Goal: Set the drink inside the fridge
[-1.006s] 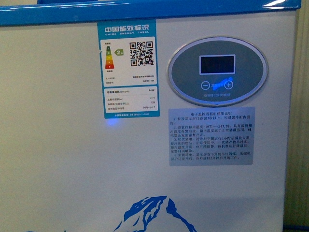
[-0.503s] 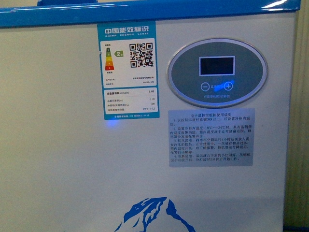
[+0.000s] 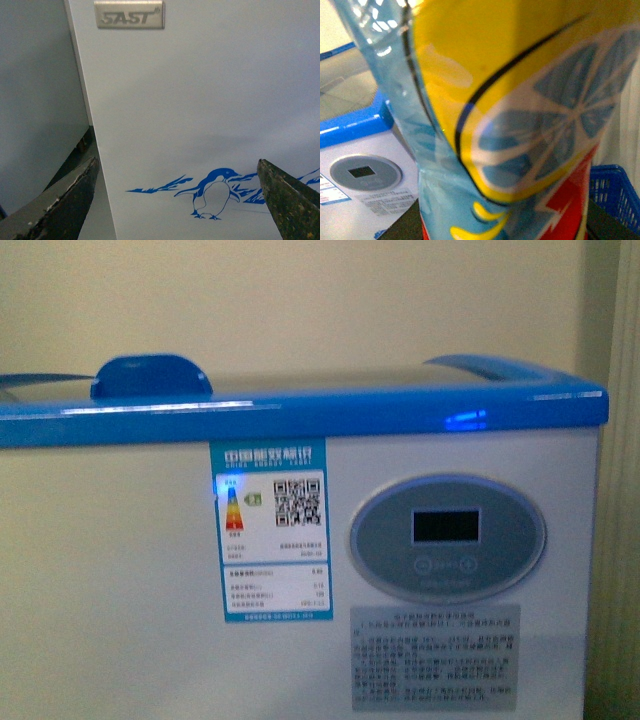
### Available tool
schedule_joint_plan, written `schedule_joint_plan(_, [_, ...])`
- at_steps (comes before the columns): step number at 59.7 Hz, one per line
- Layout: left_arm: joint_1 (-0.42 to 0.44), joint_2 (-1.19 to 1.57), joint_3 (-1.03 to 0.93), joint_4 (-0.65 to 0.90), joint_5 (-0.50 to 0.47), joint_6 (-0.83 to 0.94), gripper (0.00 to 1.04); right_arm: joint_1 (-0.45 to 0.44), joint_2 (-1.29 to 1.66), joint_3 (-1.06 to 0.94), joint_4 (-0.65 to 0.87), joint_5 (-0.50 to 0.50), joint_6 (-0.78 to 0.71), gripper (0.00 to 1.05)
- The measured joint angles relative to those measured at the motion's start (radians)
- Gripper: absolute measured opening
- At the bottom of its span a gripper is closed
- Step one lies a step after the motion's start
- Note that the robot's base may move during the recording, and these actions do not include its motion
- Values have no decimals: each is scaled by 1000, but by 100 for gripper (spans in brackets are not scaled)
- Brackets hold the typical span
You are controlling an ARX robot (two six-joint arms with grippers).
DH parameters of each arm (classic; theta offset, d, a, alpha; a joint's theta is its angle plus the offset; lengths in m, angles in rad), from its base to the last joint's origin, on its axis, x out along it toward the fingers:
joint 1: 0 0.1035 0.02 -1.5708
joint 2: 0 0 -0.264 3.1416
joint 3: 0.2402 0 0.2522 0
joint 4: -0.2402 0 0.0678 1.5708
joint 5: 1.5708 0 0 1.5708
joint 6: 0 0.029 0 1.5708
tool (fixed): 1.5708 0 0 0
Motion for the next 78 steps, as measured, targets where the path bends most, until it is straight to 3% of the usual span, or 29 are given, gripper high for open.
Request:
schedule_joint_plan(63, [0,0,0,0,0,0,97,0,0,2,1,0,2,44])
schedule_joint_plan(66, [3,56,27,-55,43,-49,97,0,0,2,1,0,2,44])
schedule_joint_plan(71, [-10,289,83,69,86,-67,97,0,0,2,1,-1,2,44])
schedule_joint_plan(78, [-39,578,183,315,142,36,97,1,0,2,1,-3,2,44])
